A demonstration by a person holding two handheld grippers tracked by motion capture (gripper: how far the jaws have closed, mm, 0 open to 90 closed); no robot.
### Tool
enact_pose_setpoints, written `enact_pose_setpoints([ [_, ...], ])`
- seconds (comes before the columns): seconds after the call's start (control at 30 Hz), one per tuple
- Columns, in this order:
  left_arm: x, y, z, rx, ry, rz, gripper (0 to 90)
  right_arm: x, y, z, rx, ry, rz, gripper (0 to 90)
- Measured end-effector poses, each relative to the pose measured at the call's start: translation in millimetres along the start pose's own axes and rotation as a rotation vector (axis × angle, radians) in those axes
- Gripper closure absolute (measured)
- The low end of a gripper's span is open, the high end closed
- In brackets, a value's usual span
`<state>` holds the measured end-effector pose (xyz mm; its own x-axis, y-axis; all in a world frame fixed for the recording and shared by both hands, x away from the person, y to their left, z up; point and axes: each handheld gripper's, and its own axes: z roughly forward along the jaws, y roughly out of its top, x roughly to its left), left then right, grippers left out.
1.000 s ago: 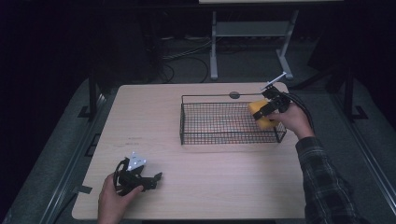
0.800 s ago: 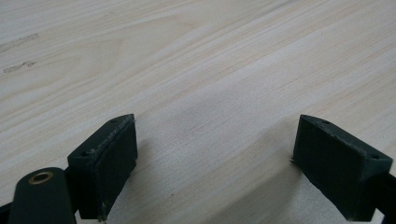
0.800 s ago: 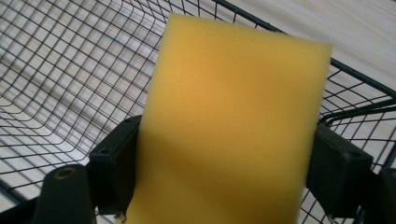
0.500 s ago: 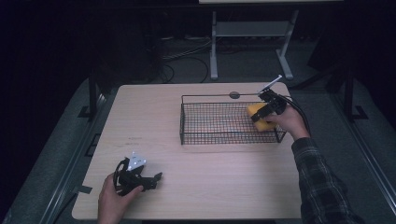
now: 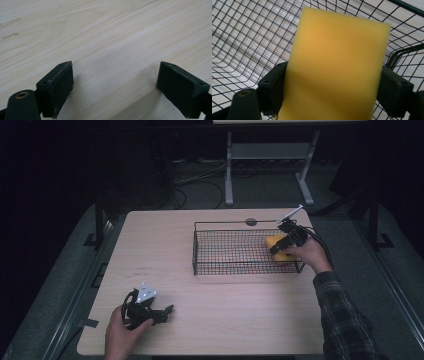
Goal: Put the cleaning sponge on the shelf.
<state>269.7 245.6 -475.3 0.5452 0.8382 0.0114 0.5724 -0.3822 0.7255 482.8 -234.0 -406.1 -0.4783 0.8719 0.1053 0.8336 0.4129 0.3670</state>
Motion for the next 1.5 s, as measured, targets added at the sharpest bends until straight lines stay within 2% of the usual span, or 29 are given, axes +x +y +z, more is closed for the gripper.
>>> enact_pose_setpoints([
  [0.5,0.0,0.0,0.0,0.000,0.000,0.000,12.8,1.2,-1.9,2.7,0.022,-0.006,-0.003,14.7],
  [0.87,0.0,0.0,0.0,0.000,0.000,0.000,12.8,1.7,-2.4,-0.9,0.008,-0.010,-0.008,8.9],
  [1.33,0.0,0.0,0.0,0.001,0.000,0.000,12.8,10.2,-10.4,-31.5,-0.056,0.001,-0.034,9.0],
  [1.5,0.0,0.0,0.0,0.000,0.000,0.000,12.8,12.4,-22.6,-47.3,-0.103,0.013,-0.037,9.0],
])
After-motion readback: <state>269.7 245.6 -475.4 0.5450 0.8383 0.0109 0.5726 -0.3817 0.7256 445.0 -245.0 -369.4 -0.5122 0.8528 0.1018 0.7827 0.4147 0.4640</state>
